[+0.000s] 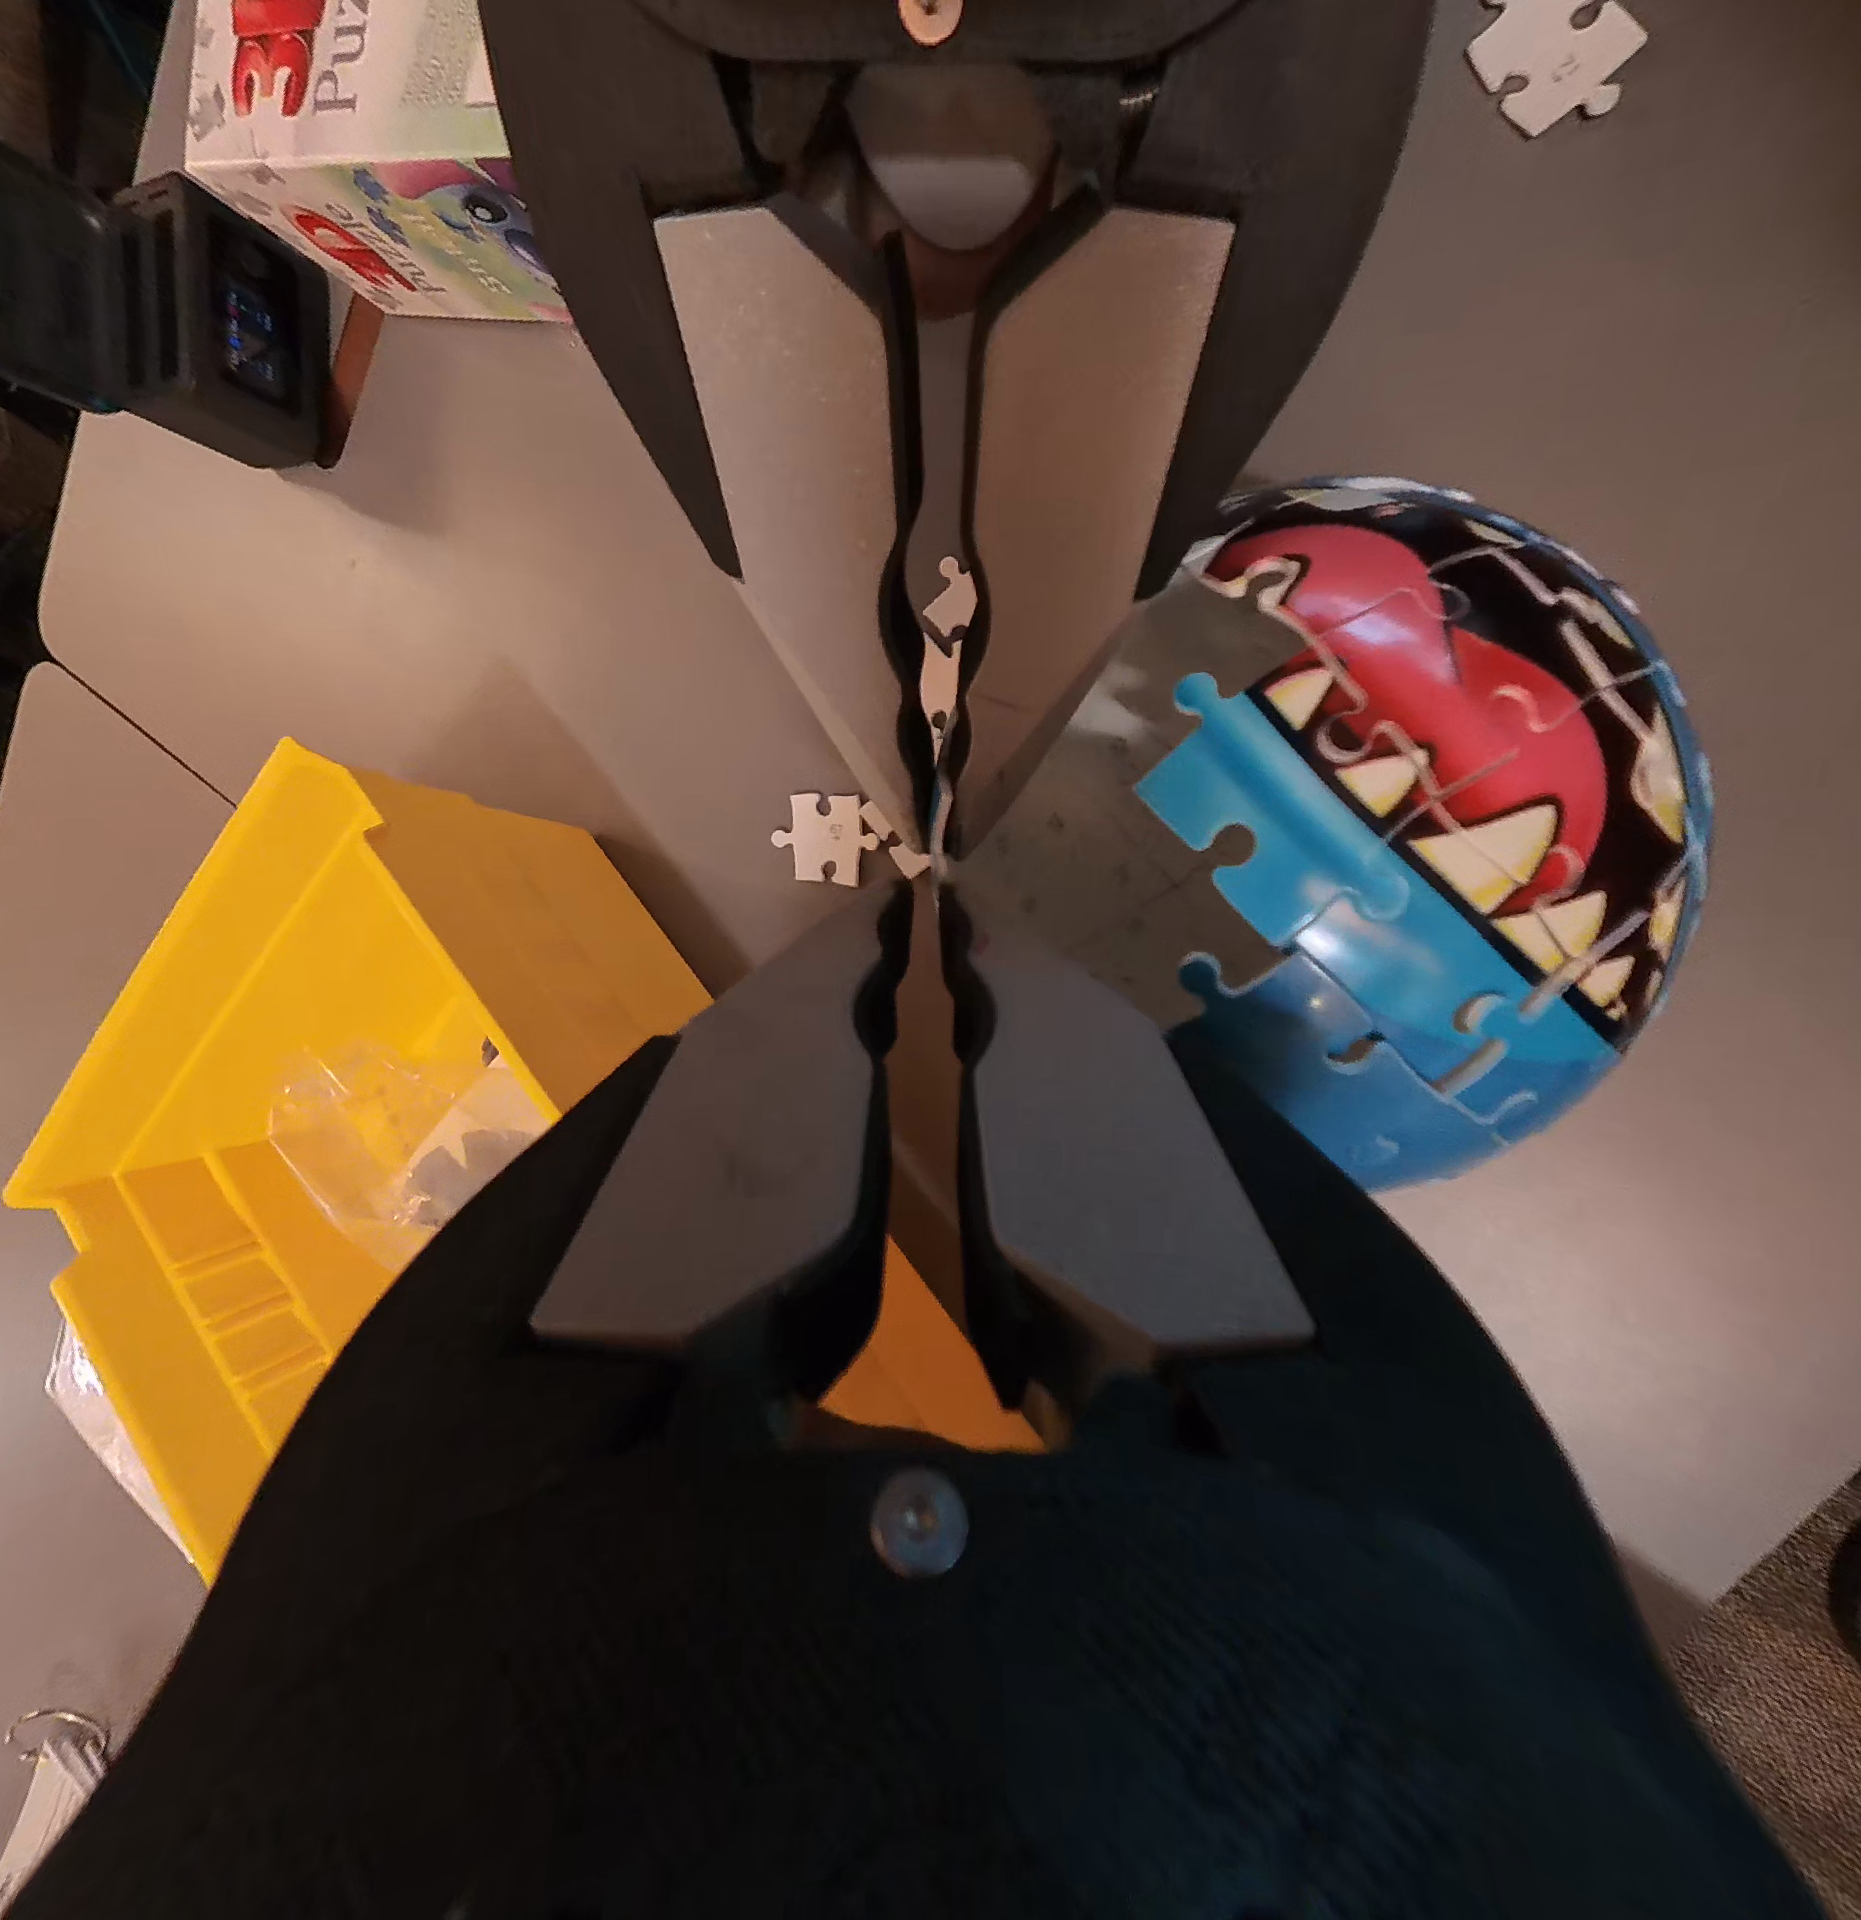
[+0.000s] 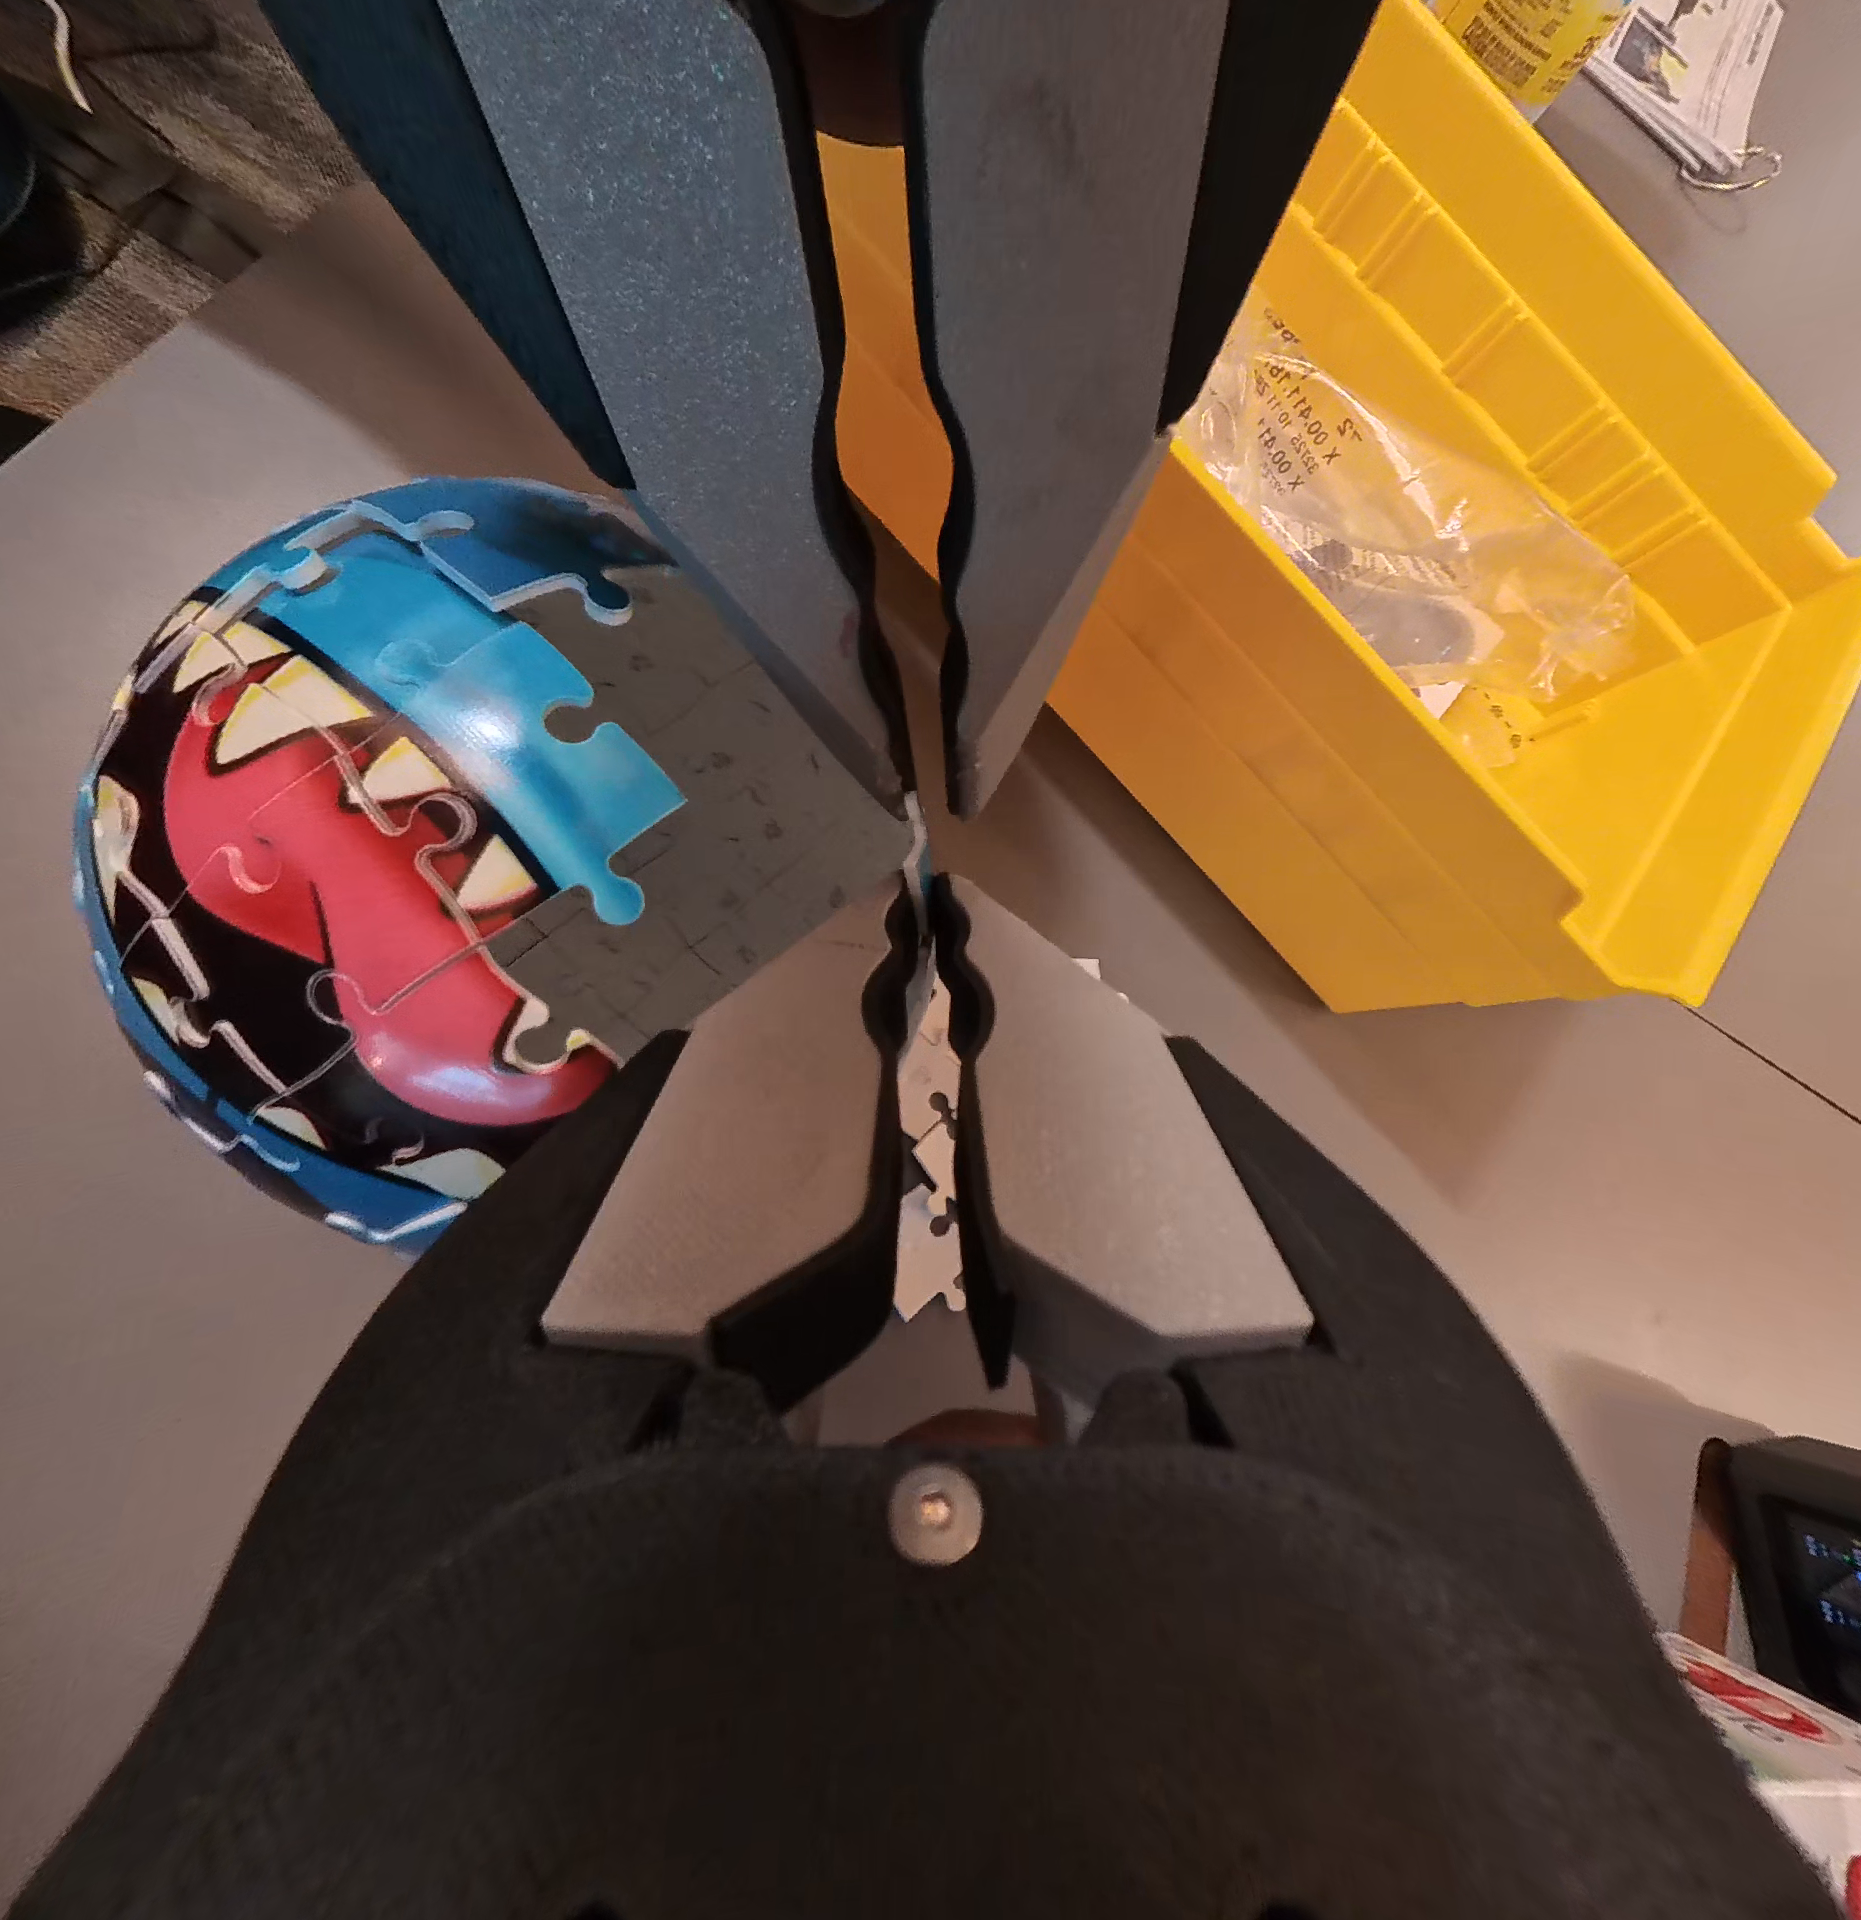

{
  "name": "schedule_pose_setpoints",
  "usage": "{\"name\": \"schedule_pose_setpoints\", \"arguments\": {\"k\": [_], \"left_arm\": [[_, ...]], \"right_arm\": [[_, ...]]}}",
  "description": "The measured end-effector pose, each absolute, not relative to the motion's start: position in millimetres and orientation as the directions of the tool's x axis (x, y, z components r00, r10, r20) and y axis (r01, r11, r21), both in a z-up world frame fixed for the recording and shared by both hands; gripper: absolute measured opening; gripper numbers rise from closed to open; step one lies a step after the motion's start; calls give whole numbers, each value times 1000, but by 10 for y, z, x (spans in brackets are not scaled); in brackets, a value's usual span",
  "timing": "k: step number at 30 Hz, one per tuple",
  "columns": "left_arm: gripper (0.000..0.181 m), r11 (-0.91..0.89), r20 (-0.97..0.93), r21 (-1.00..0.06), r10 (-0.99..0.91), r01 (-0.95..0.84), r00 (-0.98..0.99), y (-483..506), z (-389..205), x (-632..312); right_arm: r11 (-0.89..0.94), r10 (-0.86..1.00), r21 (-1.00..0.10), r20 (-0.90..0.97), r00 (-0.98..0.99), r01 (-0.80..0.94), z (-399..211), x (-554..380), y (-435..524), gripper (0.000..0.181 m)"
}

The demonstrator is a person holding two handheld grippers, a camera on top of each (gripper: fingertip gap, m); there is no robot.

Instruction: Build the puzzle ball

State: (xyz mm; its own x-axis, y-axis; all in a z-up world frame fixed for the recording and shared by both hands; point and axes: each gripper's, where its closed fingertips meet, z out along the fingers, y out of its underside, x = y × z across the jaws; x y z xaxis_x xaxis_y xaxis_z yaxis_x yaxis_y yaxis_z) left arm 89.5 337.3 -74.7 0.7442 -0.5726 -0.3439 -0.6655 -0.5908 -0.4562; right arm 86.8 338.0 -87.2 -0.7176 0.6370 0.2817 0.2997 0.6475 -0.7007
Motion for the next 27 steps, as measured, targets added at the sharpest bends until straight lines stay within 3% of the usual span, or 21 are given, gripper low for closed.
{"name": "schedule_pose_setpoints", "arguments": {"k": [22, 27], "left_arm": [[10, -611, -283, -452, -593, -650, 754, 3364, -717, 908], [10, -630, -274, -404, -609, -663, 745, 3377, -827, 893]], "right_arm": [[638, 647, -699, 259, -717, 323, -885, 876, 3384, 0], [637, 647, -700, 258, -717, 323, -882, 876, 3382, 0]]}}
